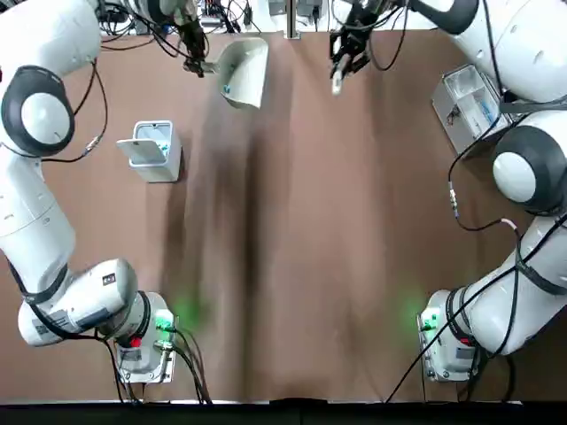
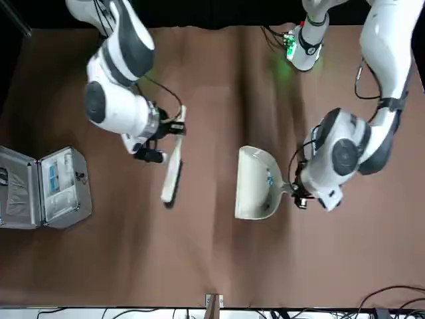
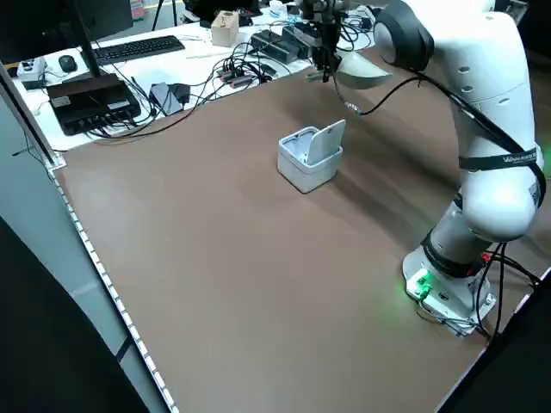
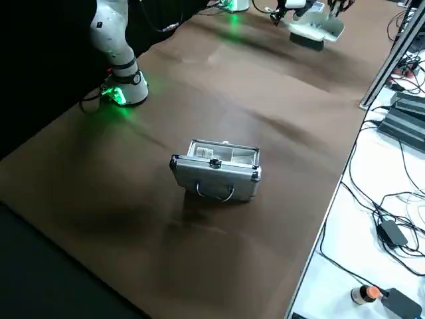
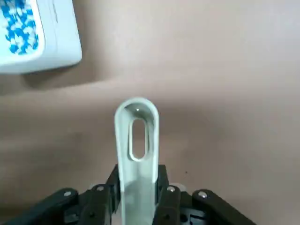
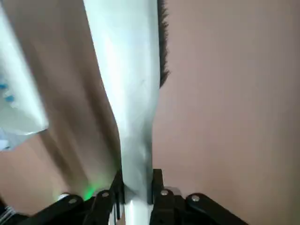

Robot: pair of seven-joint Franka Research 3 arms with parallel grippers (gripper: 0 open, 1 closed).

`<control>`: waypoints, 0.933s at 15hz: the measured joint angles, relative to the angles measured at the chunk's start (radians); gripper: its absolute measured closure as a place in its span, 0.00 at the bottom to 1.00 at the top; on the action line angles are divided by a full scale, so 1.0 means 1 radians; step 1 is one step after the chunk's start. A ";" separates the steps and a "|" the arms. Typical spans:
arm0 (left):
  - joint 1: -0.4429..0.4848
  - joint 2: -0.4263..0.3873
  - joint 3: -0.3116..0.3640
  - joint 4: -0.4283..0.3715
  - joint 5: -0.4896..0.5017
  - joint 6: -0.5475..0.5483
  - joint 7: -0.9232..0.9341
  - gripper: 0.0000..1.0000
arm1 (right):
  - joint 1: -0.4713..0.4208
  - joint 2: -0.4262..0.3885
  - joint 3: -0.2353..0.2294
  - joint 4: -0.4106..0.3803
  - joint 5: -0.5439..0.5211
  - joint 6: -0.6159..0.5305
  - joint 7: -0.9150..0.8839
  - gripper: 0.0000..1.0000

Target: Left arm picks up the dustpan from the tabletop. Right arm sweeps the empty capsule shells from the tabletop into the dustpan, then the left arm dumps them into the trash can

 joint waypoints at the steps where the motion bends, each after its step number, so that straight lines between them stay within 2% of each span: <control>1: 0.028 -0.002 -0.018 0.013 0.000 -0.017 0.013 0.67 | -0.023 -0.006 0.000 0.000 -0.032 -0.023 -0.027 0.73; 5: 0.092 -0.007 -0.047 0.066 -0.002 -0.092 0.073 0.67 | -0.129 -0.023 -0.002 -0.007 -0.115 -0.104 -0.162 0.73; 8: 0.119 -0.032 -0.032 0.081 -0.072 -0.101 0.163 0.67 | -0.208 -0.031 -0.002 -0.045 -0.145 -0.160 -0.265 0.73; 9: 0.117 -0.054 0.000 0.083 -0.120 -0.102 0.203 0.67 | -0.233 -0.035 -0.002 -0.074 -0.147 -0.169 -0.297 0.73; 10: 0.102 -0.111 0.090 0.083 -0.223 -0.113 0.311 0.67 | -0.273 -0.050 -0.003 -0.155 -0.150 -0.167 -0.364 0.73; 14: 0.029 -0.208 0.310 0.082 -0.391 -0.177 0.523 0.67 | -0.309 -0.084 -0.002 -0.355 -0.160 -0.100 -0.411 0.73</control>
